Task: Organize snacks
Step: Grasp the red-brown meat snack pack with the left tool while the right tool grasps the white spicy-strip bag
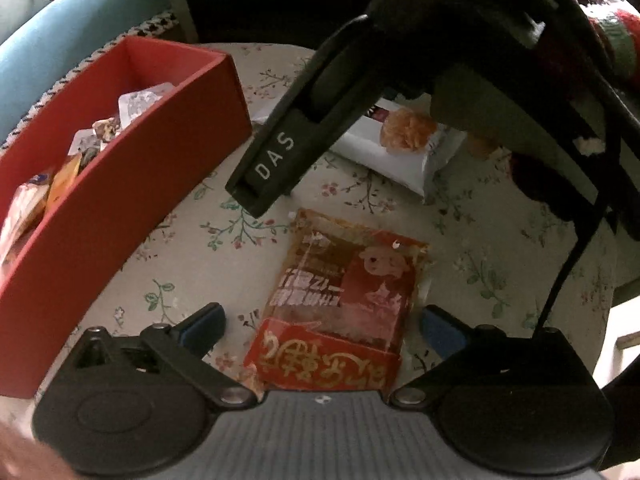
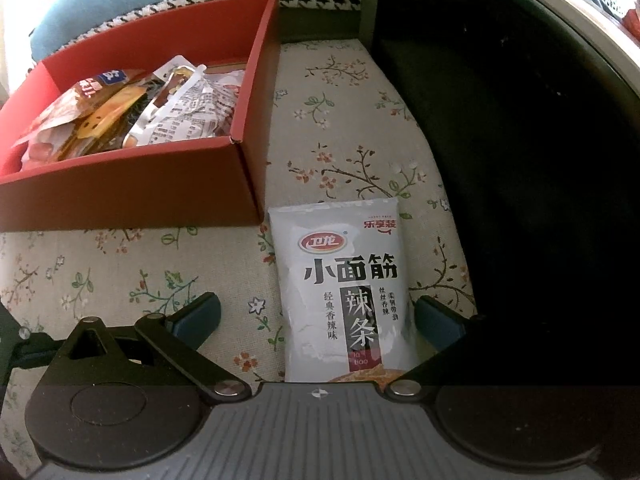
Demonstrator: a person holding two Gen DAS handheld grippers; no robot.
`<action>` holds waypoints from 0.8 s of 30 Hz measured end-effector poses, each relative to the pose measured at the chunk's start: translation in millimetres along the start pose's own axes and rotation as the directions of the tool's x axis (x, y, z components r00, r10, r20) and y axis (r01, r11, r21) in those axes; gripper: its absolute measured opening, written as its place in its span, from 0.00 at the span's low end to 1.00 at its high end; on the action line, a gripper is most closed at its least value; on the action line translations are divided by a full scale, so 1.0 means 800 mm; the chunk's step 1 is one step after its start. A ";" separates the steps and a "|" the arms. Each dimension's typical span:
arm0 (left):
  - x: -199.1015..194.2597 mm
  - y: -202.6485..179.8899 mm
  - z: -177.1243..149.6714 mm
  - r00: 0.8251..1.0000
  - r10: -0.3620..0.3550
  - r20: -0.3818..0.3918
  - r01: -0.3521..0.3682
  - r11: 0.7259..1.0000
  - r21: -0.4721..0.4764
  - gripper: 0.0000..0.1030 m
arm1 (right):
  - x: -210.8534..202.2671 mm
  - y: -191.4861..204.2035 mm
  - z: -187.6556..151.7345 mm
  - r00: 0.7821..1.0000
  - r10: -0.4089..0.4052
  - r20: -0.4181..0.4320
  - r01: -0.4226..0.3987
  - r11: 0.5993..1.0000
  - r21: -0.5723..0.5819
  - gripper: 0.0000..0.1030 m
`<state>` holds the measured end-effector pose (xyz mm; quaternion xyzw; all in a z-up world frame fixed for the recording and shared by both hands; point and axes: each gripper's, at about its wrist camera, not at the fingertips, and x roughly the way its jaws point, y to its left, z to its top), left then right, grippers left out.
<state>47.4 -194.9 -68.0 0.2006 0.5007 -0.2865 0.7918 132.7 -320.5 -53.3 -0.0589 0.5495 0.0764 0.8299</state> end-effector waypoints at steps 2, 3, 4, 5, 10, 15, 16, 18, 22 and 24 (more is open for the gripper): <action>0.001 0.001 0.000 1.000 -0.005 0.009 0.005 1.000 0.004 0.97 | -0.001 0.000 -0.001 1.000 0.000 0.003 0.000 1.000 -0.002 1.00; 0.001 0.003 0.000 1.000 -0.007 0.012 0.007 1.000 0.004 0.97 | -0.002 0.000 -0.002 1.000 0.000 0.004 0.000 1.000 -0.004 1.00; 0.001 0.002 0.000 1.000 -0.007 0.015 0.006 1.000 0.005 0.97 | -0.002 0.000 -0.002 1.000 0.001 0.003 -0.001 1.000 -0.006 1.00; 0.000 0.002 -0.001 1.000 -0.006 0.018 0.006 1.000 0.004 0.97 | -0.002 0.000 -0.002 1.000 0.001 0.002 -0.001 1.000 -0.007 1.00; 0.002 0.003 -0.001 1.000 -0.012 0.014 0.011 1.000 0.015 0.97 | 0.001 0.001 0.003 1.000 -0.008 -0.020 0.008 1.000 0.003 1.00; 0.002 0.000 0.003 1.000 -0.013 -0.008 0.013 1.000 0.024 0.97 | 0.001 0.005 0.003 1.000 -0.018 -0.023 0.018 1.000 0.009 1.00; 0.002 0.000 0.003 1.000 -0.014 -0.010 0.014 1.000 0.023 0.97 | 0.001 0.005 0.003 1.000 -0.017 -0.023 0.018 1.000 0.010 1.00; 0.001 0.000 0.003 1.000 -0.012 -0.010 0.012 1.000 0.022 0.97 | 0.000 0.005 0.002 1.000 -0.016 -0.022 0.016 1.000 0.009 1.00; 0.000 -0.001 0.001 1.000 -0.005 -0.011 0.005 1.000 0.023 0.96 | -0.002 0.004 -0.001 1.000 -0.015 -0.013 0.015 1.000 0.007 0.99; -0.002 -0.001 0.000 1.000 -0.005 -0.010 0.005 1.000 0.024 0.93 | -0.006 0.007 -0.004 1.000 -0.012 -0.008 0.012 1.000 -0.003 0.96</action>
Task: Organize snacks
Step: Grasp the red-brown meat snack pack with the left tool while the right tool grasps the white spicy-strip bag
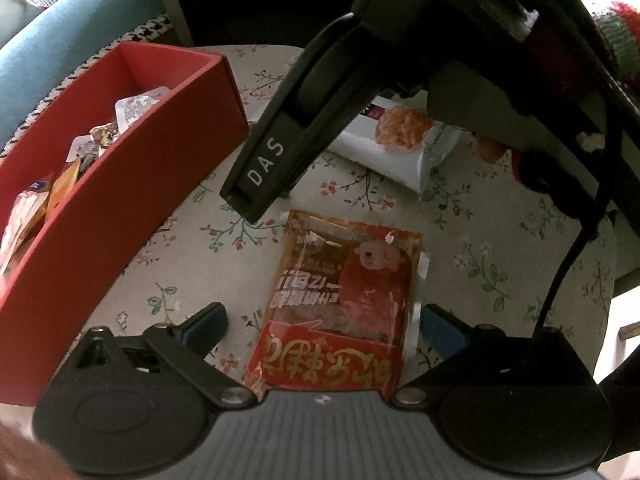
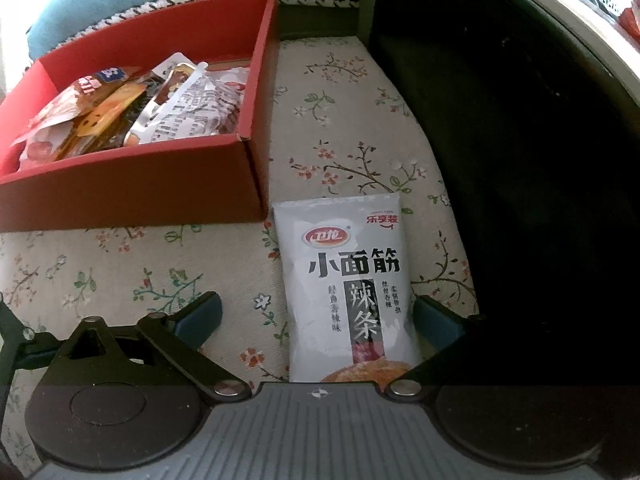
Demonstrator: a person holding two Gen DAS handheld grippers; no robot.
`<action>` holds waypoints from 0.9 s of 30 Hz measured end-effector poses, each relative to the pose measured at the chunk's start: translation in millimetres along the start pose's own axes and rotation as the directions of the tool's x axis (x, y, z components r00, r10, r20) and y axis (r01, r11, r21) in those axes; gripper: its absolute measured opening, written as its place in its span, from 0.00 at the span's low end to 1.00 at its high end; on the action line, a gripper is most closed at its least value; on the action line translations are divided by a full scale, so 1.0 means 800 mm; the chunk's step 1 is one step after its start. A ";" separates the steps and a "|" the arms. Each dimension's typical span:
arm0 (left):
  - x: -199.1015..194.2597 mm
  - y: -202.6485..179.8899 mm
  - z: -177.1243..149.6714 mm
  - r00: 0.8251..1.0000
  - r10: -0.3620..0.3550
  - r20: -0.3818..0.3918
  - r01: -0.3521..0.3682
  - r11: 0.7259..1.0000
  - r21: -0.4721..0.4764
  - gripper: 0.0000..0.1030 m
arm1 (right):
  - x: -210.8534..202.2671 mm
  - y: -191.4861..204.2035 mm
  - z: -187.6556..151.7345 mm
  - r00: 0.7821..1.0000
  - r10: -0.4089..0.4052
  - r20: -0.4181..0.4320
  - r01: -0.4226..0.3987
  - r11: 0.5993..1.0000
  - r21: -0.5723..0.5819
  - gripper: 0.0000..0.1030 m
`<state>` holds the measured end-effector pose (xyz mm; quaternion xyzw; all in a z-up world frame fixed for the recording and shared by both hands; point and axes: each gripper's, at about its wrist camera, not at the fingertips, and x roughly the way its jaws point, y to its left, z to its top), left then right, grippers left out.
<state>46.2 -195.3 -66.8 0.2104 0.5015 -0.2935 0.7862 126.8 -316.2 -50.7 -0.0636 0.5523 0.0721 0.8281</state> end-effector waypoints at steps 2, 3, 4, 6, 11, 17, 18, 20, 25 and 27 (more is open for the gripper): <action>-0.005 -0.001 -0.003 1.000 -0.002 0.004 0.002 1.000 0.007 0.85 | -0.006 0.003 -0.003 1.000 0.012 -0.002 -0.012 1.000 -0.008 0.88; -0.007 -0.002 -0.005 1.000 -0.002 0.003 0.002 1.000 0.010 0.82 | -0.008 0.005 -0.004 1.000 0.011 -0.003 -0.011 1.000 -0.014 0.86; -0.010 -0.002 -0.007 1.000 -0.004 0.003 0.004 1.000 0.013 0.76 | -0.011 0.008 -0.007 1.000 0.012 -0.002 -0.012 1.000 -0.020 0.82; -0.015 -0.004 -0.010 1.000 -0.005 0.003 0.005 1.000 0.012 0.70 | -0.018 0.013 -0.011 1.000 0.017 0.006 -0.017 0.999 -0.027 0.74; -0.030 -0.002 -0.028 1.000 0.016 -0.021 -0.016 1.000 0.001 0.61 | -0.029 0.028 -0.026 1.000 0.020 -0.006 -0.020 0.998 -0.054 0.66; -0.047 0.031 -0.060 0.996 0.053 -0.070 -0.058 0.996 -0.064 0.61 | -0.040 0.040 -0.047 0.999 0.041 -0.028 -0.043 0.996 -0.084 0.65; -0.049 0.037 -0.064 0.995 0.064 -0.077 -0.070 0.994 -0.079 0.61 | -0.039 0.041 -0.046 0.999 0.039 -0.027 -0.042 0.995 -0.089 0.66; -0.054 0.049 -0.075 0.994 0.060 -0.090 -0.069 0.992 -0.110 0.62 | -0.039 0.038 -0.044 0.998 0.051 -0.034 -0.054 0.996 -0.076 0.68; -0.060 0.071 -0.093 0.992 0.056 -0.115 -0.074 0.986 -0.152 0.70 | -0.022 0.040 -0.044 0.994 0.069 -0.083 -0.076 0.993 -0.089 1.00; -0.060 0.075 -0.095 0.992 0.059 -0.108 -0.076 0.984 -0.161 0.72 | -0.020 0.047 -0.045 0.996 0.068 -0.055 -0.074 0.990 -0.116 1.00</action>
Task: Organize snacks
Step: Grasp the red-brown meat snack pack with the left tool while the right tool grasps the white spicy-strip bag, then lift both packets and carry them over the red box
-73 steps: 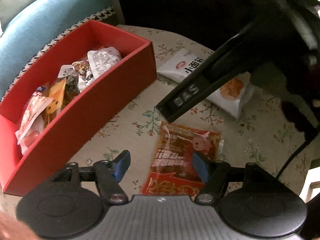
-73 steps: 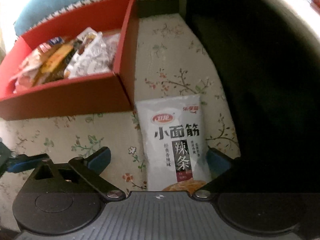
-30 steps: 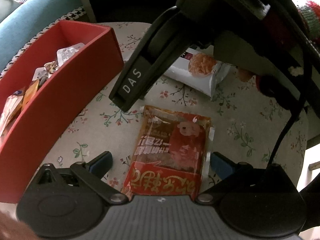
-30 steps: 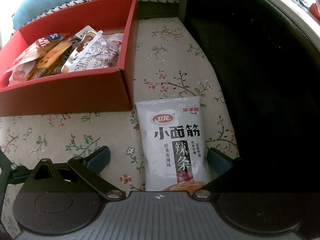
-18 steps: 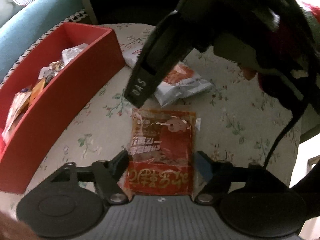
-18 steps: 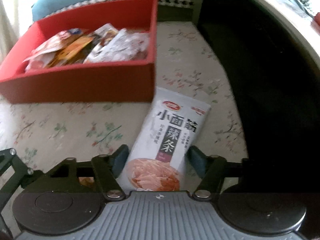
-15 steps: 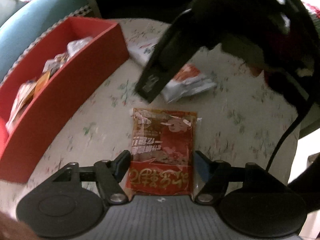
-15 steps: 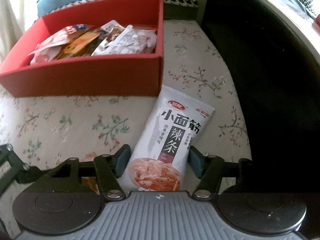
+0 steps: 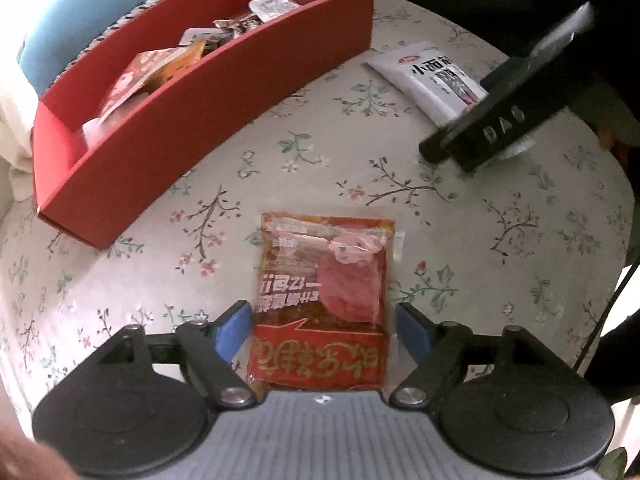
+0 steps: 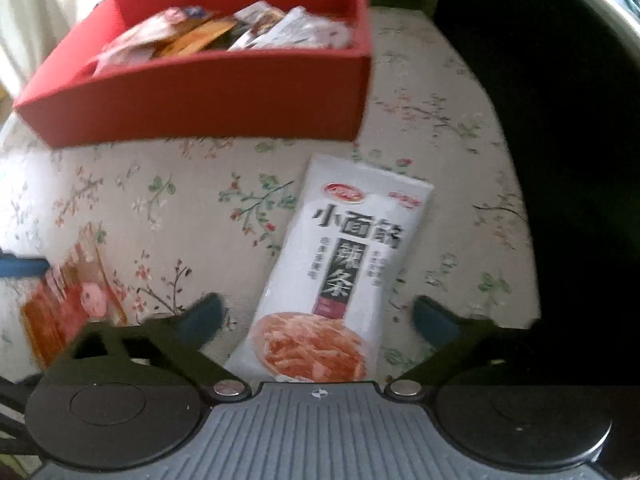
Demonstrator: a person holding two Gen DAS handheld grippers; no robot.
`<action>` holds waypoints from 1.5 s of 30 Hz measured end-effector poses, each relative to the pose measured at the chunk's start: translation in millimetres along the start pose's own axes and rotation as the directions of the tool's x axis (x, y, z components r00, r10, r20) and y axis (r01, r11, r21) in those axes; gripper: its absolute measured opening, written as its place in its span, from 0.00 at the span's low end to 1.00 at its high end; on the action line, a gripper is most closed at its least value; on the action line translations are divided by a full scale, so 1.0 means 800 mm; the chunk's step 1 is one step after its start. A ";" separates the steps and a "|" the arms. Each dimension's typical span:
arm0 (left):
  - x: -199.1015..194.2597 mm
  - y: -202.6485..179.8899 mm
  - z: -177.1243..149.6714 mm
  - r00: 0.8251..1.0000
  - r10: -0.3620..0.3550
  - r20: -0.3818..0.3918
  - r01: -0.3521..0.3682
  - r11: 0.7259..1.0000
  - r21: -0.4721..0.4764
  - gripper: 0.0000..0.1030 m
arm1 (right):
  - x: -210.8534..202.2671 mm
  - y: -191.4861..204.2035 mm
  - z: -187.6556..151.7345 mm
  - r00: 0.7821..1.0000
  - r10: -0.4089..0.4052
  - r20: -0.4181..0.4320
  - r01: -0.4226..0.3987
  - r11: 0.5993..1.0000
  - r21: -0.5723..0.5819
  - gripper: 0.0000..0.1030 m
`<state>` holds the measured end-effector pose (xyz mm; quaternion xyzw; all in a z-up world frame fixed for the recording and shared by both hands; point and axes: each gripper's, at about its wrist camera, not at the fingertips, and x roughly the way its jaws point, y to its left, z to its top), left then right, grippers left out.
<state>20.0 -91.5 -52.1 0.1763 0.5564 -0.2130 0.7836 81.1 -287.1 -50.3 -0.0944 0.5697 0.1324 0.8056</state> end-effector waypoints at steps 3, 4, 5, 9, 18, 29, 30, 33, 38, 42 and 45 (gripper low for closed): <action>0.002 -0.002 -0.003 1.000 0.016 0.015 -0.016 1.000 0.006 0.86 | 0.002 0.001 0.002 0.999 -0.010 0.031 0.010 1.000 0.019 1.00; 0.005 -0.001 -0.002 1.000 0.019 0.020 -0.019 1.000 0.002 0.92 | 0.003 0.002 0.001 0.999 -0.017 0.052 0.016 1.000 0.020 1.00; 0.011 0.001 0.003 1.000 0.010 0.020 -0.010 1.000 -0.003 0.95 | 0.003 0.003 -0.001 0.997 -0.024 0.069 0.022 0.999 0.029 1.00; 0.018 -0.003 0.004 0.999 -0.004 0.054 0.003 1.000 0.009 0.97 | 0.002 0.002 -0.012 0.988 -0.049 0.150 0.038 0.996 0.078 1.00; 0.006 -0.009 -0.001 0.999 -0.002 0.048 0.002 1.000 0.006 0.79 | -0.021 0.014 -0.018 0.995 -0.029 0.096 0.028 1.000 0.006 0.70; -0.010 -0.013 -0.004 0.999 0.009 0.041 -0.009 1.000 0.010 0.59 | -0.043 0.033 -0.040 0.998 0.017 0.068 -0.018 1.000 0.018 0.51; -0.011 -0.011 -0.004 0.999 0.009 0.039 -0.009 1.000 0.003 0.59 | -0.045 0.036 -0.043 0.997 0.020 0.068 -0.021 1.000 0.017 0.51; -0.017 -0.006 -0.006 0.999 0.006 0.051 -0.005 1.000 -0.007 0.59 | -0.052 0.044 -0.052 0.997 0.038 0.068 -0.039 0.999 0.012 0.49; -0.027 0.007 -0.010 0.997 0.013 0.078 -0.010 0.999 -0.036 0.59 | -0.064 0.061 -0.060 0.994 0.059 0.094 -0.060 0.998 0.013 0.48; -0.031 0.021 -0.012 0.996 0.021 0.084 -0.016 0.998 -0.068 0.58 | -0.061 0.073 -0.064 0.994 0.066 0.086 -0.066 0.998 0.001 0.48; -0.025 0.027 -0.016 0.998 0.028 0.058 -0.023 0.996 -0.087 0.58 | -0.063 0.075 -0.064 0.993 0.071 0.096 -0.072 0.997 0.004 0.48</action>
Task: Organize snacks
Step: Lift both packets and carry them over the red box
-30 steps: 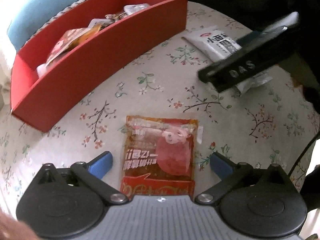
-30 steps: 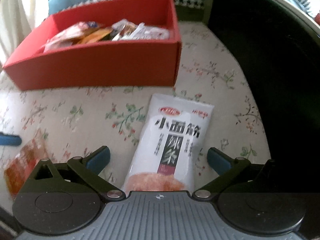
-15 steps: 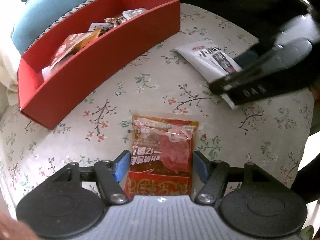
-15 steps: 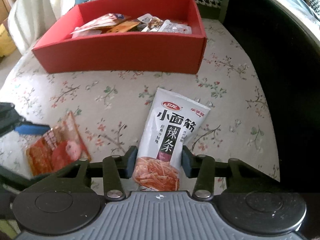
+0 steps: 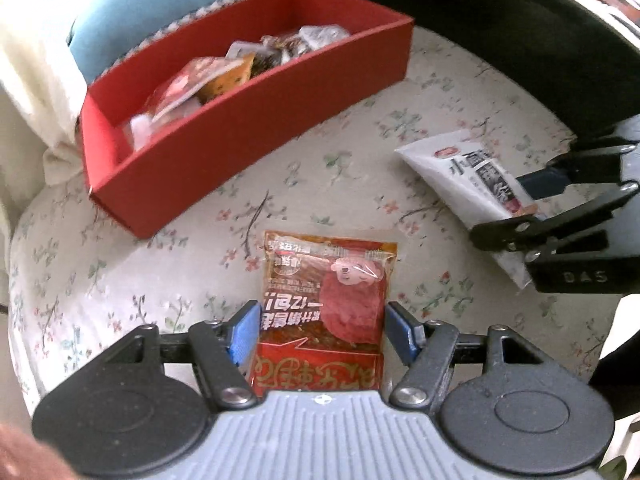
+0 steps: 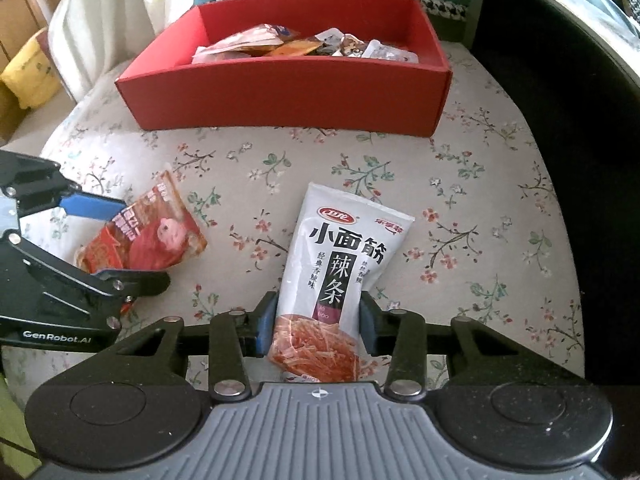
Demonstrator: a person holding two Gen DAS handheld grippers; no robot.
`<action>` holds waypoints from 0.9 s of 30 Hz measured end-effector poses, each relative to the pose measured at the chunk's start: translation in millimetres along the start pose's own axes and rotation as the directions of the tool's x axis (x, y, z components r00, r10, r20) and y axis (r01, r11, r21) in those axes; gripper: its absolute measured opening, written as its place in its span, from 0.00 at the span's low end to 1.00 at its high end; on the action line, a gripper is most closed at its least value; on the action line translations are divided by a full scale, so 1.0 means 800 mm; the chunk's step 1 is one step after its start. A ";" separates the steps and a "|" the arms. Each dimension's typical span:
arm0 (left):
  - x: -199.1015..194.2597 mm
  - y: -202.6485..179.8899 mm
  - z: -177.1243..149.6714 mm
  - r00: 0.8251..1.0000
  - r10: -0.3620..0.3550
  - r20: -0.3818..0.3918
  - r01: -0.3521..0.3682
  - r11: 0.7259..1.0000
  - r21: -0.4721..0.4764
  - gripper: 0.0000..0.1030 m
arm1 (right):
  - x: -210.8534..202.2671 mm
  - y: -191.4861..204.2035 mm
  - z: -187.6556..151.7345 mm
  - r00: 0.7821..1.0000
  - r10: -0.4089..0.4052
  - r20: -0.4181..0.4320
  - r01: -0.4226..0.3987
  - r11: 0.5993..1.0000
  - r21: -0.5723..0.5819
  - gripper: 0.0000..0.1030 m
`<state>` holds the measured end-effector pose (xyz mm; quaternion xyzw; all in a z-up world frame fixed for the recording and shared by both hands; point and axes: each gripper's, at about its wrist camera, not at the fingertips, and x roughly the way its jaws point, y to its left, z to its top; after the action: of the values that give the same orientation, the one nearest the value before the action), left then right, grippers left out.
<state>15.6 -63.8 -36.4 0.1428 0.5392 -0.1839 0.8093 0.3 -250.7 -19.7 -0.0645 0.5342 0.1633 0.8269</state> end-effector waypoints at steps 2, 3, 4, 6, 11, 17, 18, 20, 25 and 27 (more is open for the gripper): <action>-0.001 0.004 -0.004 1.000 -0.012 -0.003 0.012 1.000 -0.011 0.58 | -0.005 0.001 -0.002 1.000 0.008 0.015 -0.008 1.000 0.014 0.48; -0.002 0.006 -0.005 1.000 -0.009 -0.002 0.009 1.000 -0.018 0.58 | -0.007 0.002 -0.003 1.000 0.010 0.021 -0.010 1.000 0.016 0.48; -0.002 0.008 -0.007 1.000 -0.006 0.000 0.006 1.000 -0.022 0.58 | -0.010 0.003 -0.004 0.999 0.011 0.031 -0.011 1.000 0.017 0.47; -0.005 0.012 -0.007 1.000 -0.007 0.006 0.007 0.999 -0.038 0.58 | -0.018 0.005 -0.002 0.998 0.013 0.063 -0.015 1.000 0.023 0.47; -0.024 0.021 0.000 0.998 -0.016 0.058 0.020 0.997 -0.077 0.58 | -0.042 0.008 0.003 0.988 0.032 0.149 -0.038 0.998 0.041 0.47; -0.047 0.031 0.002 0.994 0.008 0.111 0.005 0.993 -0.118 0.58 | -0.061 0.017 -0.007 0.978 0.045 0.203 -0.059 0.996 0.061 0.47; -0.050 0.035 0.000 0.993 0.008 0.118 0.009 0.990 -0.139 0.58 | -0.065 0.021 -0.010 0.976 0.044 0.215 -0.058 0.997 0.057 0.47; -0.058 0.041 -0.004 0.992 0.004 0.129 0.019 0.985 -0.174 0.58 | -0.072 0.028 -0.011 0.970 0.042 0.240 -0.054 0.997 0.045 0.48; -0.077 0.043 -0.003 0.983 0.012 0.181 0.025 0.979 -0.203 0.59 | -0.086 0.030 -0.007 0.953 0.030 0.301 -0.053 0.996 0.070 0.48; -0.086 0.044 -0.002 0.978 0.013 0.208 0.035 0.973 -0.226 0.59 | -0.095 0.032 -0.006 0.938 0.015 0.346 -0.042 0.997 0.071 0.48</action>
<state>6.1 -22.1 27.9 0.0256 0.4698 -0.1393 0.8713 -41.2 -243.8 48.9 0.0052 0.3877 0.1633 0.9072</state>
